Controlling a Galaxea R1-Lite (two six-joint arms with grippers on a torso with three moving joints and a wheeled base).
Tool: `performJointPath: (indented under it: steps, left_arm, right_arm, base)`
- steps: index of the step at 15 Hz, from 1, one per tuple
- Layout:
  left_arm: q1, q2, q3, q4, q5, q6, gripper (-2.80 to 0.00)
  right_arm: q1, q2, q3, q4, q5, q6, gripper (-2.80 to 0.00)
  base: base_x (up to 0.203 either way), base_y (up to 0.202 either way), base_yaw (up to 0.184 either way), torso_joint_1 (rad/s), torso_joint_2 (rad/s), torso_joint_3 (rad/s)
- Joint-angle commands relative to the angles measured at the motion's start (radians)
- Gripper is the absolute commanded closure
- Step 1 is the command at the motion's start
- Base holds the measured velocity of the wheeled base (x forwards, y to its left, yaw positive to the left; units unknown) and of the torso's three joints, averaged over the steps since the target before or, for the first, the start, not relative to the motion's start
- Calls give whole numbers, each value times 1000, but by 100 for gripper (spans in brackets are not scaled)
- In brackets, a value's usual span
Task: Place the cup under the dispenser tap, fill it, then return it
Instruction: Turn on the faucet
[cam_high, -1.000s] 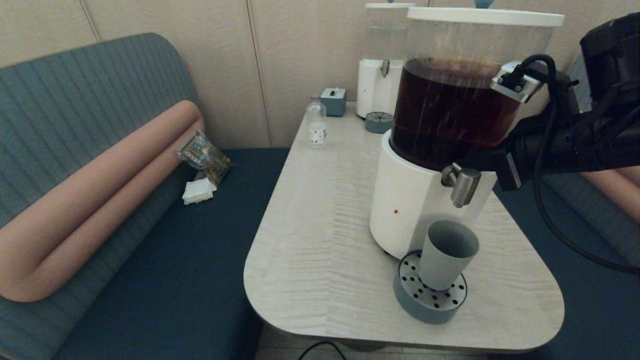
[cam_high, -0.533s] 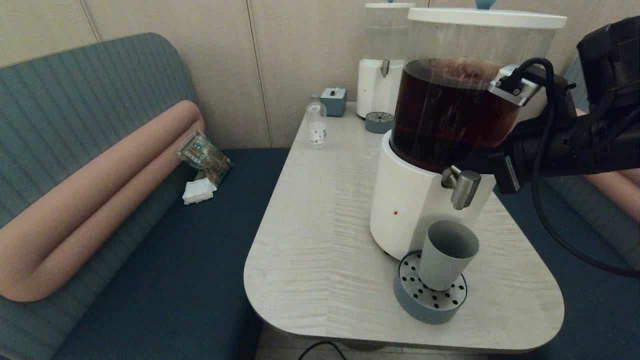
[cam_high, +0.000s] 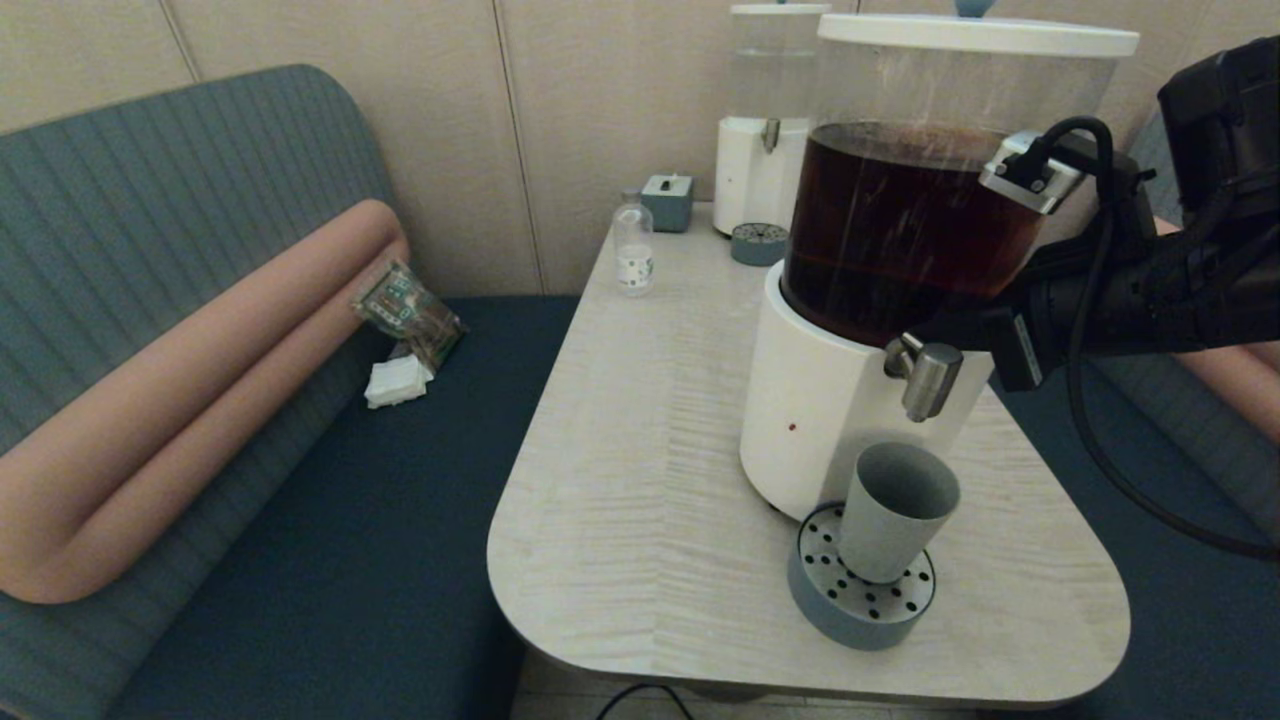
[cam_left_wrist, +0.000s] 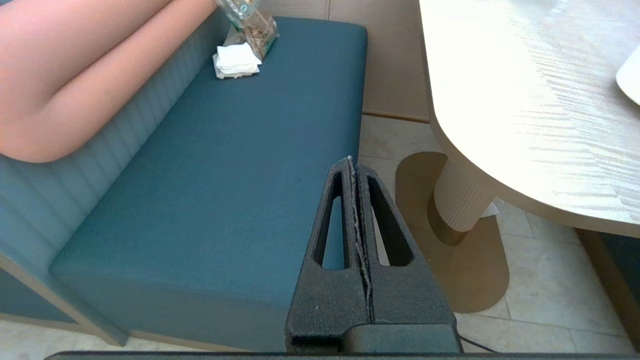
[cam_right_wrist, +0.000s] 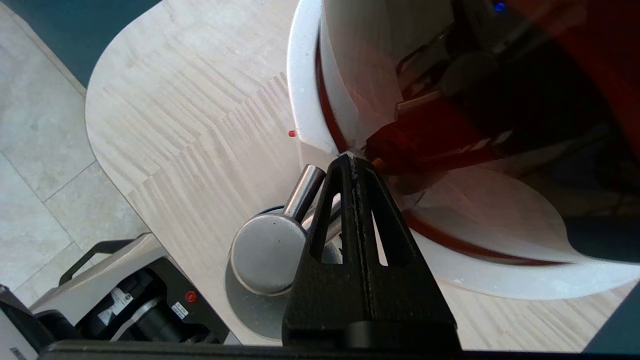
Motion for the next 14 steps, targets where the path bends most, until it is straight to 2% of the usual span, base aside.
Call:
performJointPath:
  steps: [1, 14]
  left_arm:
    - [0, 1, 2, 0, 1, -1, 0]
    - [0, 1, 2, 0, 1, -1, 0]
  right_arm:
    - [9, -6, 7, 5, 13, -2, 0]
    - [21, -12, 56, -114, 35, -5, 0]
  base:
    - [0, 0, 0, 0, 0, 0]
    - [0, 0, 0, 0, 0, 0]
